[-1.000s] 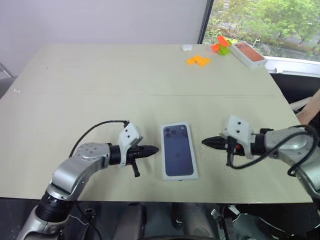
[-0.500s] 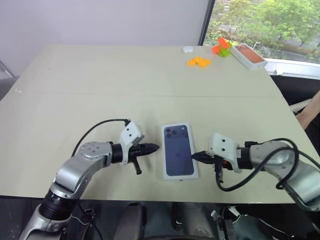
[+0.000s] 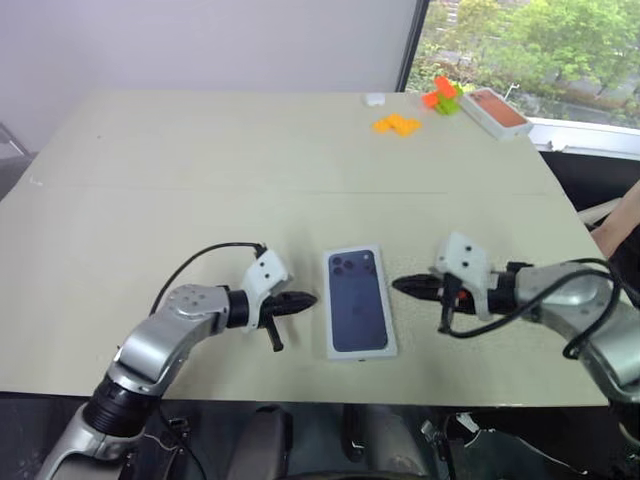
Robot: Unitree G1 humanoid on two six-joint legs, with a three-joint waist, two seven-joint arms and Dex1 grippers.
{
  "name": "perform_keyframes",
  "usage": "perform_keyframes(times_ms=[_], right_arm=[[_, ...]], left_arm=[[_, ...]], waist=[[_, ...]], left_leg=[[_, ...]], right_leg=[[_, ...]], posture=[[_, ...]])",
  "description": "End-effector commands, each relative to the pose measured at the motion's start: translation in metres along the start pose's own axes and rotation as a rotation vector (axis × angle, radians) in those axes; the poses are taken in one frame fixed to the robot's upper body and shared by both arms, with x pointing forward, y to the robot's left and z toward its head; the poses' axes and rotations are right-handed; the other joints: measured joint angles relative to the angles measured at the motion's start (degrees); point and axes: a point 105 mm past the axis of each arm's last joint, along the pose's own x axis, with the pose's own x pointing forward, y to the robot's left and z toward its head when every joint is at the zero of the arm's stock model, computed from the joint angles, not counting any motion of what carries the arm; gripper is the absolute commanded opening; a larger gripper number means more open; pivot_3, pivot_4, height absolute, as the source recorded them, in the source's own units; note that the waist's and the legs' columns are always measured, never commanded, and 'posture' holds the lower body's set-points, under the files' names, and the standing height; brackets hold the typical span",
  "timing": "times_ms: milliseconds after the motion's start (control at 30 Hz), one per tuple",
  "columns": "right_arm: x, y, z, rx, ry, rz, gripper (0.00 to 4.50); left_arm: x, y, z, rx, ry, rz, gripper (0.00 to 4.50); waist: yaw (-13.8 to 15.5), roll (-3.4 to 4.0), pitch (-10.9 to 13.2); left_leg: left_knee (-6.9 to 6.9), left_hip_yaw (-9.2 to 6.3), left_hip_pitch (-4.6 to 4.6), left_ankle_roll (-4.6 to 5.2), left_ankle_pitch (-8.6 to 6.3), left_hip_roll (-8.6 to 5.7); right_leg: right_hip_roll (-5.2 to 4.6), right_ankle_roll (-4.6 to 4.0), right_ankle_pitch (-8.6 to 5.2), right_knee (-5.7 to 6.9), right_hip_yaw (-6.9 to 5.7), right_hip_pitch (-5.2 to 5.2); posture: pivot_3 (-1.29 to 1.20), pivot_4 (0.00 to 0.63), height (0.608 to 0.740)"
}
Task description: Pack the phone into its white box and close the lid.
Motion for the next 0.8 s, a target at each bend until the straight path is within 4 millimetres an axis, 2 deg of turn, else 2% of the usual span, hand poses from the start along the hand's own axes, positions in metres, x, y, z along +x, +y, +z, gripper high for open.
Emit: perform_keyframes(times_ms=[33, 267, 567, 800], right_arm=[[0.004, -0.003, -0.008, -0.052, 0.044, -0.023, 0.02], [0.019, 0.009, 0.001, -0.051, -0.016, 0.029, 0.02], [0.016, 0.011, 0.003, -0.047, -0.030, 0.035, 0.02], [0.012, 0.009, -0.002, -0.040, -0.012, 0.027, 0.02]], left_arm=[[0.006, -0.001, 0.009, 0.059, -0.013, -0.005, 0.00], [0.011, -0.003, 0.022, 0.047, -0.088, -0.013, 0.00], [0.012, -0.014, 0.037, -0.007, -0.181, -0.056, 0.00], [0.013, -0.019, 0.033, 0.004, -0.155, -0.084, 0.00]], waist=[[-0.05, 0.00, 0.00], [-0.15, 0.01, 0.01], [-0.12, 0.02, 0.01], [-0.11, 0.02, 0.01]], left_leg=[[0.00, 0.00, -0.04, 0.00, 0.00, 0.00], [-0.01, 0.03, -0.09, 0.00, 0.00, 0.00], [0.00, 0.02, -0.08, 0.00, 0.00, 0.00], [0.00, 0.02, -0.08, 0.00, 0.00, 0.00]], right_leg=[[0.00, 0.00, 0.00, 0.00, 0.00, -0.03], [-0.02, 0.01, 0.01, 0.01, 0.02, -0.11], [-0.02, 0.01, 0.01, 0.03, 0.01, -0.10], [-0.02, 0.01, 0.01, 0.02, 0.01, -0.11]], posture=[[0.00, 0.150, 0.740], [0.00, 0.150, 0.740], [0.00, 0.150, 0.740], [0.00, 0.150, 0.740]])
